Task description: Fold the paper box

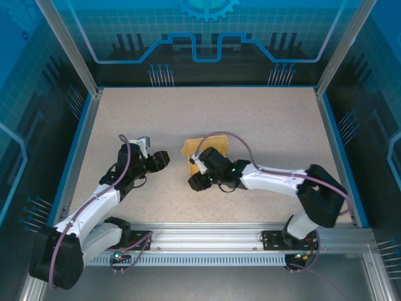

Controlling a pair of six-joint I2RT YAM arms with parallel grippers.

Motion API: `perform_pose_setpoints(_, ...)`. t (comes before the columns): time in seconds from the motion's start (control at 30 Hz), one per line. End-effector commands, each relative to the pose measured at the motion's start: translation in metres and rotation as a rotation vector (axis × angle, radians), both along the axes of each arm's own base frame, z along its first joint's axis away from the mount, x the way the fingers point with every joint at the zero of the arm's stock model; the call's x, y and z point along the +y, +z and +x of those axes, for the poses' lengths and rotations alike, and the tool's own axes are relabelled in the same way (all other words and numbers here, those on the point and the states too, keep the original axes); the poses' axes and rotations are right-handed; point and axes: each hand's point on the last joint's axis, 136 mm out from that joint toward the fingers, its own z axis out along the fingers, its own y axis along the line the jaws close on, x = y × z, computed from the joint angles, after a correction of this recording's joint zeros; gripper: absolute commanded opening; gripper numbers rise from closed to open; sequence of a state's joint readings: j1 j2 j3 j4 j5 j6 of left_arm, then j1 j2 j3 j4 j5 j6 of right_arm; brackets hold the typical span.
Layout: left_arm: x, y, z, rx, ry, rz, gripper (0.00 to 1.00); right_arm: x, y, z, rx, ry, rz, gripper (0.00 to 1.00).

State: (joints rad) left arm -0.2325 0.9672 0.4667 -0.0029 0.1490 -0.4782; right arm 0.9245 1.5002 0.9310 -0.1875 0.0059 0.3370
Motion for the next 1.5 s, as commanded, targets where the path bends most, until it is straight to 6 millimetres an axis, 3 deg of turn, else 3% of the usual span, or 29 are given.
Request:
perform_pose_setpoints(0.0,-0.018,0.018,0.0,-0.103,-0.108,-0.001,0.66,-0.04,0.026,0.01,-0.086,-0.014,-0.064,0.54)
perform_pose_setpoints(0.13,-0.038,0.024,-0.003,-0.187,-0.202,0.109,0.67,-0.083,0.054,0.028,-0.15,-0.092,-0.065,0.56)
perform_pose_setpoints(0.27,-0.05,0.025,0.002,-0.242,-0.245,0.207,0.68,-0.118,0.068,0.048,-0.193,-0.164,-0.065,0.58)
perform_pose_setpoints(0.43,-0.054,0.021,0.018,-0.272,-0.249,0.279,0.68,-0.138,0.066,0.08,-0.227,-0.219,-0.069,0.63)
perform_pose_setpoints(0.6,-0.067,0.024,0.032,-0.287,-0.293,0.311,0.68,-0.137,0.06,0.105,-0.252,-0.22,-0.082,0.64)
perform_pose_setpoints(0.83,-0.078,0.015,0.05,-0.251,-0.311,0.337,0.66,-0.124,0.047,0.124,-0.247,-0.202,-0.076,0.6)
perform_pose_setpoints(1.03,-0.085,0.008,0.06,-0.222,-0.32,0.349,0.57,-0.116,0.037,0.131,-0.231,-0.202,-0.062,0.47)
perform_pose_setpoints(1.47,-0.089,-0.003,0.061,-0.204,-0.342,0.371,0.32,-0.112,0.023,0.133,-0.217,-0.219,-0.112,0.29)
